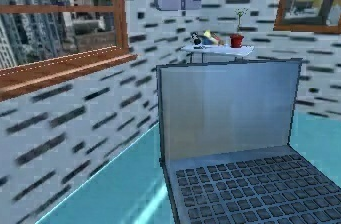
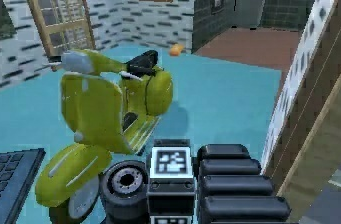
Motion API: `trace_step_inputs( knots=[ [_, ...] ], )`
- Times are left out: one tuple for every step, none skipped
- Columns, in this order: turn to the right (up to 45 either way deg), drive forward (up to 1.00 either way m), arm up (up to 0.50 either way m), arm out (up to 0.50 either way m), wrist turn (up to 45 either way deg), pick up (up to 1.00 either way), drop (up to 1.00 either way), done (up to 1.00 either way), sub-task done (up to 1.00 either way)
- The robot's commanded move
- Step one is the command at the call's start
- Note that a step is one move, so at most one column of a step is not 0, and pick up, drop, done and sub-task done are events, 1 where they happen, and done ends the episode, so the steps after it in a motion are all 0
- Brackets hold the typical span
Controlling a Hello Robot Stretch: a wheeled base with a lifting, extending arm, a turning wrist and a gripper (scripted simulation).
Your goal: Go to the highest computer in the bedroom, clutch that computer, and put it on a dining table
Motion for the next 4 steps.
trace_step_inputs(
  knots=[
    [0.0,0.55,0.0,0.0,0.0,0.0,0.0,0.0,0.0],
    [27.0,0.0,0.0,0.0,0.0,0.0,0.0,0.0,0.0],
    [0.0,0.6,0.0,0.0,0.0,0.0,0.0,0.0,0.0],
    [45.0,0.0,0.0,0.0,0.0,0.0,0.0,0.0,0.0]
  ],
)
